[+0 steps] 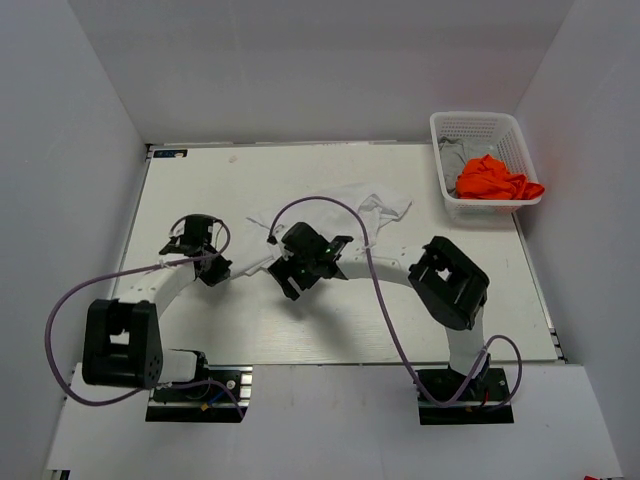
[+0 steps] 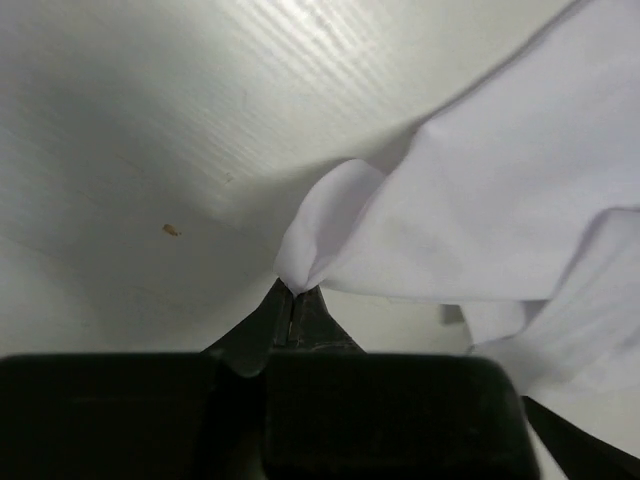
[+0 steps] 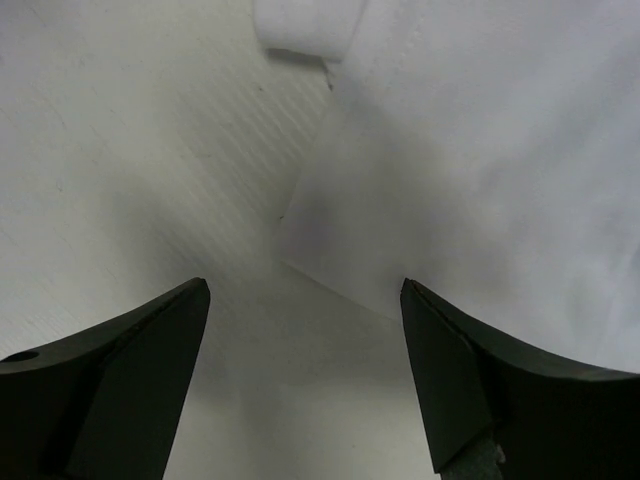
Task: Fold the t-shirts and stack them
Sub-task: Flatten out the tshirt
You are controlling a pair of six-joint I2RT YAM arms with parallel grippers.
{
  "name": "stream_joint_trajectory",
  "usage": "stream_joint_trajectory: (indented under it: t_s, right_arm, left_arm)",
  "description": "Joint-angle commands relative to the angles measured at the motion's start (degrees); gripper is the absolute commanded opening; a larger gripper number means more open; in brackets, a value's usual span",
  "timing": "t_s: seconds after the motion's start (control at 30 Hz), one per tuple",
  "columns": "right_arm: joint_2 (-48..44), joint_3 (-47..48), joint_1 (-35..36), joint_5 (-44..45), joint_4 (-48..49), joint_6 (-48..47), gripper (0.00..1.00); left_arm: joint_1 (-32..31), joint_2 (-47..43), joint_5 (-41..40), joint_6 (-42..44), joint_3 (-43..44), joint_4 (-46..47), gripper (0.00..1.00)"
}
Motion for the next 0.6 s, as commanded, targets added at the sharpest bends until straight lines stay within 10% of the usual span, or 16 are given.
stream_joint_trajectory:
  t_s: [0.0,0.27,0.4,0.57]
  right_arm:
    - [0.84,2.54,1.41,6.04,3.78,1.87,0.81]
    - [5.58,2.98,3.61,20.16,3.34,3.71,0.61]
    - [7.34,5.61,4.05,26.26,0.45,6.79,0.00]
    - [-3.94,2.30,2.65,30.05,3.33,6.80,0.00]
  left_arm:
    - [-0.26,-6.38,-1.82,1.12,-0.66,2.01,0.00]
    - [-0.26,-7.62,0.46,2.35,-1.19,3.15,0.00]
    - [-0.26,-8.14,1.00,2.35,-1.19,3.15,0.00]
    - [-0.26,-9.20,-2.86,2.35,1.97,2.54,0.00]
